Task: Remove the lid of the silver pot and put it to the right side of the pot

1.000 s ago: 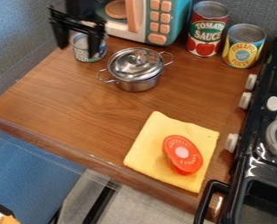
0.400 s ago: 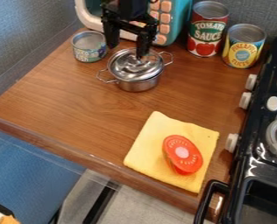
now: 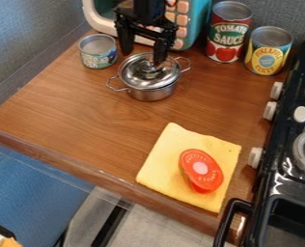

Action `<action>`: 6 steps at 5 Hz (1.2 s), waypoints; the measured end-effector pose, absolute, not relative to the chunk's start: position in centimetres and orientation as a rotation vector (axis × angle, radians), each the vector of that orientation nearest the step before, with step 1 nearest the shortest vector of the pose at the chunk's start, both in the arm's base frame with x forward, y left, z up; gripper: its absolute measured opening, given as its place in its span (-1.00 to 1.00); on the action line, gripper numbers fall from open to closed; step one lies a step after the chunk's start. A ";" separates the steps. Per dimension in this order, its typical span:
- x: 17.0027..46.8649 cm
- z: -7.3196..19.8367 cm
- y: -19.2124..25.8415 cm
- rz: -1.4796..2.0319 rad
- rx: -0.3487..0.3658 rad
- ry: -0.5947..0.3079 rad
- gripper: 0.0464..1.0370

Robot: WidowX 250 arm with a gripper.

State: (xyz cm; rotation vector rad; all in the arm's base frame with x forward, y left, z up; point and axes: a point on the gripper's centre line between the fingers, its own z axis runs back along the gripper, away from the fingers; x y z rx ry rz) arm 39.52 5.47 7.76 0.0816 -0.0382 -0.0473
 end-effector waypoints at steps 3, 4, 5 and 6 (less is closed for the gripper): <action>39.3 6.6 4.9 -0.030 0.045 -0.003 -0.31; 39.2 6.7 4.8 -0.029 0.038 0.001 -0.51; 39.3 6.8 4.7 -0.043 0.029 -0.001 -0.51; 39.6 8.5 2.5 -0.087 0.022 -0.046 -0.51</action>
